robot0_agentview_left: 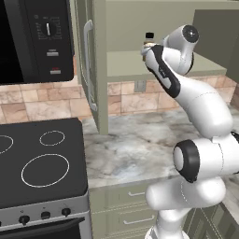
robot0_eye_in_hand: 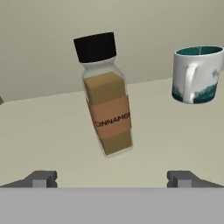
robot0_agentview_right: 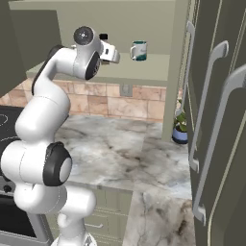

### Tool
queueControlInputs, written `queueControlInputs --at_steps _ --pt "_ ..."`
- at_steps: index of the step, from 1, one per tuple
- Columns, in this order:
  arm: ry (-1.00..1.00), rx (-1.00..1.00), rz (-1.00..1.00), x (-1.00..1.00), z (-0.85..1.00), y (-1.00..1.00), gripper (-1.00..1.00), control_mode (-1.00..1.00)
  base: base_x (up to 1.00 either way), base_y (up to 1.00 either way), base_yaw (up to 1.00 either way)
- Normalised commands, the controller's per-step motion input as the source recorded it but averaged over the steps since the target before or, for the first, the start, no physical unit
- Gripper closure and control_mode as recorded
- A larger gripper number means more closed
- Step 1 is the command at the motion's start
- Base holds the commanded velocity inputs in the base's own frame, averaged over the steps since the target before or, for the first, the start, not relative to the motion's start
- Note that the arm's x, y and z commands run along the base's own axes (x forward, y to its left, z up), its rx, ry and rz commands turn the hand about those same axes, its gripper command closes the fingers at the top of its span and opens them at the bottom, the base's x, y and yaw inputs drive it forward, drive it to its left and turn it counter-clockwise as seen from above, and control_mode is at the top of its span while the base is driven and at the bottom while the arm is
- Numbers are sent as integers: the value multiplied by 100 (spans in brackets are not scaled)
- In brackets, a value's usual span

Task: Take the cinnamon bottle from the cabinet and place it on the dining table, next to the plate with the cupcake. Then take the chocolate from the dining counter and place it on the cupcake plate.

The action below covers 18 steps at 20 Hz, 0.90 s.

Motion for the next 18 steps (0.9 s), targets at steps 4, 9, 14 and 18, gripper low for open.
queueControlInputs --at_steps 4,9,14,18 --pt "0 0 0 8 0 0 -100 -100 0 0 0" --pt "2 1 0 11 0 0 -100 -100 0 0 0" --pt "6 3 2 24 0 -5 -100 -100 0 0 0" --pt "6 4 5 26 0 -9 -100 -100 0 0 0"
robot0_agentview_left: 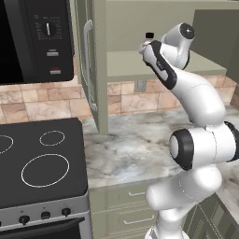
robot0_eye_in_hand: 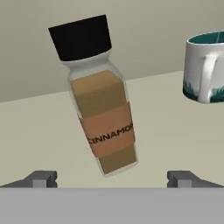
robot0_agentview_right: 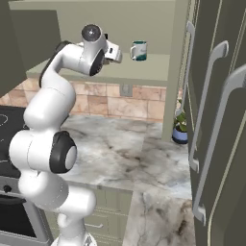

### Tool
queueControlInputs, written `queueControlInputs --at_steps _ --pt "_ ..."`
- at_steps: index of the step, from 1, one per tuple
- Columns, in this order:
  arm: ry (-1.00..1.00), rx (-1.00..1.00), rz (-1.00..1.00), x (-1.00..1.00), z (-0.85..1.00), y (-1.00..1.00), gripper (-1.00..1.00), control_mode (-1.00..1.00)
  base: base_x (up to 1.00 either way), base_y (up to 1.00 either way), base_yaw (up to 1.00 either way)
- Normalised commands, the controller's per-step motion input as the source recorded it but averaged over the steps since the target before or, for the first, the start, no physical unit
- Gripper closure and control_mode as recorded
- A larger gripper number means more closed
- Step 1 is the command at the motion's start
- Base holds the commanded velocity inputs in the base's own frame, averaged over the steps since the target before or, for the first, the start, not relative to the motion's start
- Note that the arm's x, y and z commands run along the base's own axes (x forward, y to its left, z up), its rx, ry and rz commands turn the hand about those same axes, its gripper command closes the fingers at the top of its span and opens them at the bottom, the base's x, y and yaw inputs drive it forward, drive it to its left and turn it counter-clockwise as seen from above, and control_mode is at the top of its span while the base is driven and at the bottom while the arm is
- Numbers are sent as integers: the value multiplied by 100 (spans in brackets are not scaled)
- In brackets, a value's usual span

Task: Take the cinnamon bottle from the cabinet and place it on the dining table, next to the plate with the cupcake. Then take the chocolate from the dining counter and place it on the cupcake plate.

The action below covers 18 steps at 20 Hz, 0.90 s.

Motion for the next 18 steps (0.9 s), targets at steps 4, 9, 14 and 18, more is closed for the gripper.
queueControlInputs --at_steps 4,9,14,18 --pt "3 3 9 28 0 -5 -100 -100 0 0 0" --pt "0 0 8 20 0 0 -100 -100 0 0 0" --pt "0 0 7 24 0 0 -100 -100 0 0 0" --pt "0 0 4 27 0 0 -100 -100 0 0 0"
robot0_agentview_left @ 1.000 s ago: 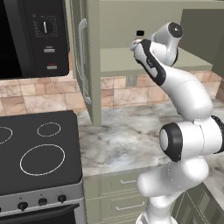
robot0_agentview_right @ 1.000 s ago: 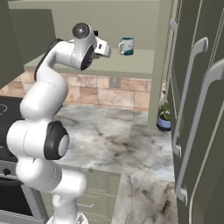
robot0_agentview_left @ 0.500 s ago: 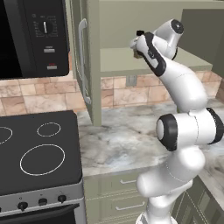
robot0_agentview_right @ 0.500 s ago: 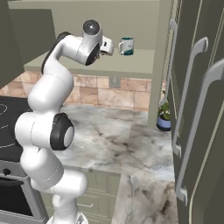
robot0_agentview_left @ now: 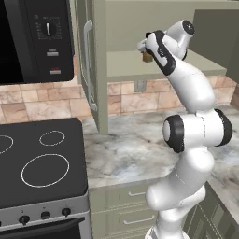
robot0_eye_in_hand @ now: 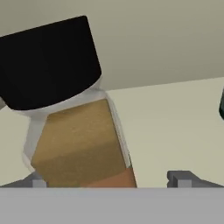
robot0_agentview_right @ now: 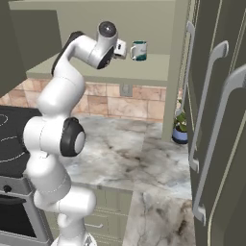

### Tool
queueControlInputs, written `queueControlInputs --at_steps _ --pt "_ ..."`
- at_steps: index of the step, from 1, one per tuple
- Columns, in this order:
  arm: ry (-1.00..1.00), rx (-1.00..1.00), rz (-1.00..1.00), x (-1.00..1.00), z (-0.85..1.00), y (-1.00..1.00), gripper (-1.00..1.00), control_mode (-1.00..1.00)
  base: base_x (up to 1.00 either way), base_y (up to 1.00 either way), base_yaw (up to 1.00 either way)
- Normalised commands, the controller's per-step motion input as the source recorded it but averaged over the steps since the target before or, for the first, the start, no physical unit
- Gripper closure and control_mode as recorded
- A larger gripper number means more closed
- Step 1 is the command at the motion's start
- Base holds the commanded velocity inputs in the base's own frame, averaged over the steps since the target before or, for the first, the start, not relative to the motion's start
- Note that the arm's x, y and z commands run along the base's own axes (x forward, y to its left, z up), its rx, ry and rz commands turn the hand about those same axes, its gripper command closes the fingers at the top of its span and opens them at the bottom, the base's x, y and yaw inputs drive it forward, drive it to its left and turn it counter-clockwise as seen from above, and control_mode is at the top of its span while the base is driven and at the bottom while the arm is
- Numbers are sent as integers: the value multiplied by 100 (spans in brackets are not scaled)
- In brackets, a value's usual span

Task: Take the cinnamon bottle from the cabinet and place it on the dining table, next to the plate with the cupcake. Then take the chocolate from the dining counter and place it on the cupcake plate.

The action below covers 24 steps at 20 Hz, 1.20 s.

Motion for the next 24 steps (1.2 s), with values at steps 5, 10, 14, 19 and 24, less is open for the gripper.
queueControlInputs --at_steps 5,10,14,19,24 --pt "0 0 5 23 -4 2 -100 -100 0 0 0" --pt "0 0 4 5 -5 16 100 -100 0 0 0" --pt "0 0 4 -1 -13 11 100 -100 0 0 0" --pt "-2 0 5 -20 -7 0 100 -100 0 0 0" --pt "-13 0 7 -64 0 -1 100 -100 0 0 0"
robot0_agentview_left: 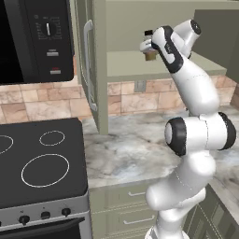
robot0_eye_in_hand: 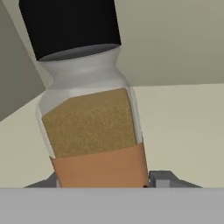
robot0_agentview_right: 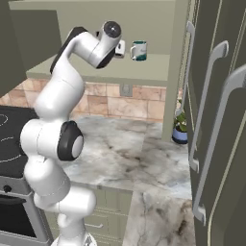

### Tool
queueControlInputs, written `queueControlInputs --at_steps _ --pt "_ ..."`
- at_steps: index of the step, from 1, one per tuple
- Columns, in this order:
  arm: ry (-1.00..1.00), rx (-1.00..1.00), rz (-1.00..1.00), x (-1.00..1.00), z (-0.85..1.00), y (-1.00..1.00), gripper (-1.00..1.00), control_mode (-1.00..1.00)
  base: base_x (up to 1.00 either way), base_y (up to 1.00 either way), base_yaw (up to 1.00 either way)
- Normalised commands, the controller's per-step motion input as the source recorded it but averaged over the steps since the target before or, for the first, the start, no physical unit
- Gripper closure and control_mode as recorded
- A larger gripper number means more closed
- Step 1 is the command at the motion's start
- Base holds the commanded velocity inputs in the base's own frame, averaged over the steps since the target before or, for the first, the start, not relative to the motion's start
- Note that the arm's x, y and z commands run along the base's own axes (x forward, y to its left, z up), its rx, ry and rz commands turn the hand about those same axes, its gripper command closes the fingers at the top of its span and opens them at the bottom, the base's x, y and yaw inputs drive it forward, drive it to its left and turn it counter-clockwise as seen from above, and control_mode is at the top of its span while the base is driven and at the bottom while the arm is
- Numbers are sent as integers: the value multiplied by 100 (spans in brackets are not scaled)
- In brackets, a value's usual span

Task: Take the cinnamon bottle from the cabinet and place it on the dining table, next to the plate with the cupcake. Then take the chocolate from the dining counter and place it on the cupcake plate.

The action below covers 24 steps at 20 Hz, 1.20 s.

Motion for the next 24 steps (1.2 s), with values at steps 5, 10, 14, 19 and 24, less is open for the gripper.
queueControlInputs --at_steps 5,10,14,19,24 --pt "-20 0 7 -85 1 0 100 -100 0 0 0" --pt "-21 0 3 -94 0 1 100 -100 0 0 0" --pt "-3 2 1 -89 0 2 100 -100 0 0 0" --pt "0 2 0 -79 0 14 100 -100 0 0 0" --pt "4 4 0 -64 0 14 100 -100 0 0 0"
